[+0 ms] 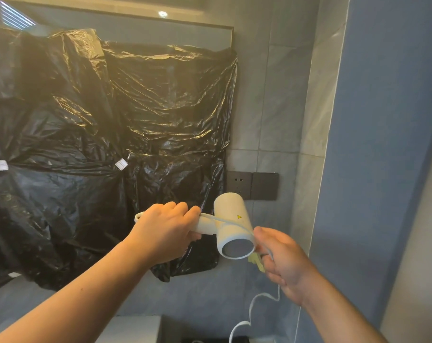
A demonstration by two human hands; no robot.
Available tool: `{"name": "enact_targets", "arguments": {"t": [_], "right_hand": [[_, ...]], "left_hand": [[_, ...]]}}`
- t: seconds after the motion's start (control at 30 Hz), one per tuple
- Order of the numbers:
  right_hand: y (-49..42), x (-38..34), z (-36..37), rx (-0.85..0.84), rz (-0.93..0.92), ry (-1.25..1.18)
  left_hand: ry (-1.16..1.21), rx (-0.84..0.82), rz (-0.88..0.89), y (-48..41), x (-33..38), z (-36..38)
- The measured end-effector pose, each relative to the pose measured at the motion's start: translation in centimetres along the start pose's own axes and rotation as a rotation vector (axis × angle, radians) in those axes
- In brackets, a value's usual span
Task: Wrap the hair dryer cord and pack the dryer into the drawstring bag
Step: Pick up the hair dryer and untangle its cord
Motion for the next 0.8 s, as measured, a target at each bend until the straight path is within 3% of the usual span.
{"name": "enact_targets", "arguments": {"t": [0.2, 0.37, 0.47, 0.53, 0.67, 0.73, 0.8], "right_hand": [[0.5, -1.3, -1.7, 0.314, -0.207, 0.384], [1.2, -0.7, 0.6, 0.227, -0.291, 0.384], [0.5, 0.9, 0.7, 0.192, -0.239, 0.237], [-0.2, 1.7, 0.6, 0.145, -0.176, 0.080], [-1.2, 2.1, 0.7, 0.058, -0.174, -0.069], [-1.7, 1.8, 0.6, 0.005, -0.196, -0.001], [-2.0, 1.3, 0.5, -0.046, -0.208, 0.143]], "left_hand": [[0.016, -0.115, -0.053, 0.2, 0.2, 0.6], [0.063, -0.204, -0.266, 0.0, -0.6, 0.6], [0.168, -0.283, -0.353, -0.3, -1.0, 0.8], [0.318, -0.370, -0.427, -0.3, -1.1, 1.1], [0.854, -0.421, -0.573, 0.2, -0.3, 1.6], [1.047, -0.432, -0.614, 0.6, 0.1, 2.0], [1.087, -0.470, -0.603, 1.0, 0.1, 2.0]]}}
Point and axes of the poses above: each hand's wrist, its own y-axis away from the middle knuckle, its own z-axis out of the palm, x = y × z, the point moved 7 cm from there along -y, towards the middle knuckle, and after that the axes turned 2 degrees about -y, right-handed, at the moved point
